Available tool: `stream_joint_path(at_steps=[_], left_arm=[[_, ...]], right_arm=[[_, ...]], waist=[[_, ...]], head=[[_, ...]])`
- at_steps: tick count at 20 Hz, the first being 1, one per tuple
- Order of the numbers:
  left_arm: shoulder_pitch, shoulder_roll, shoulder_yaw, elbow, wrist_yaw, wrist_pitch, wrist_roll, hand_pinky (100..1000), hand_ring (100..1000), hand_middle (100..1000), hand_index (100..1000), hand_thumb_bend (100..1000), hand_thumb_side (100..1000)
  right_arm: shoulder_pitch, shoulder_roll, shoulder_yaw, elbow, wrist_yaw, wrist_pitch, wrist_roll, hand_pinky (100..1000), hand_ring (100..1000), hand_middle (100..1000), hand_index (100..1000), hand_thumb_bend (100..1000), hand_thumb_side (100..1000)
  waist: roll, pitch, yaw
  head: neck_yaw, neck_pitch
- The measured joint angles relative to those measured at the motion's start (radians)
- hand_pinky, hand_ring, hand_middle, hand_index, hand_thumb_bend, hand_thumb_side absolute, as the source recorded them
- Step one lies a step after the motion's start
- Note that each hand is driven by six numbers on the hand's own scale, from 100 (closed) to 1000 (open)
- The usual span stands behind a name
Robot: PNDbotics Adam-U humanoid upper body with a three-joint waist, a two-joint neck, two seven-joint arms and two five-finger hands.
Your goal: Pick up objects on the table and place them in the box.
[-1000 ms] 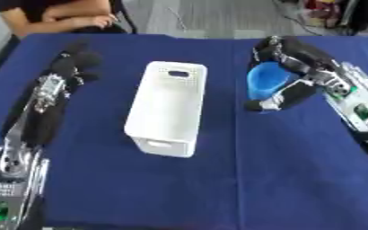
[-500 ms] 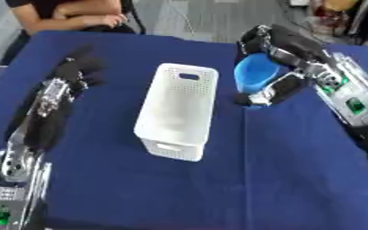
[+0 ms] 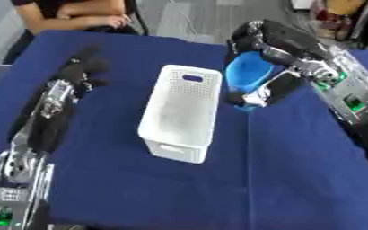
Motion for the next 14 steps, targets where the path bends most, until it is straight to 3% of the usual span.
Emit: stream_joint_path(at_steps=[6, 9, 14], left_arm=[[0.0, 0.0, -0.002, 0.001, 0.0, 0.002, -0.005, 813, 875, 995, 813, 100, 1000], [-0.001, -0.001, -0.005, 0.001, 0.001, 0.001, -0.008, 814, 875, 995, 812, 100, 1000], [-0.027, -0.017, -0.017, 0.003, 0.01, 0.002, -0.02, 813, 874, 994, 812, 100, 1000]], right_arm=[[-0.012, -0.001, 0.003, -0.041, 0.0, 0.008, 0.001, 125, 147, 273, 500, 456, 795], [-0.018, 0.0, 0.007, -0.046, 0.008, 0.028, 0.003, 119, 204, 278, 500, 481, 806], [-0.019, 0.0, 0.015, -0.048, 0.029, 0.053, 0.009, 123, 211, 284, 503, 488, 780]], waist=[[-0.005, 0.0, 0.004], [-0.006, 0.0, 0.01], [-0.01, 0.015, 0.044]], head=[[-0.008, -0.003], [-0.009, -0.008], [-0.037, -0.026]])
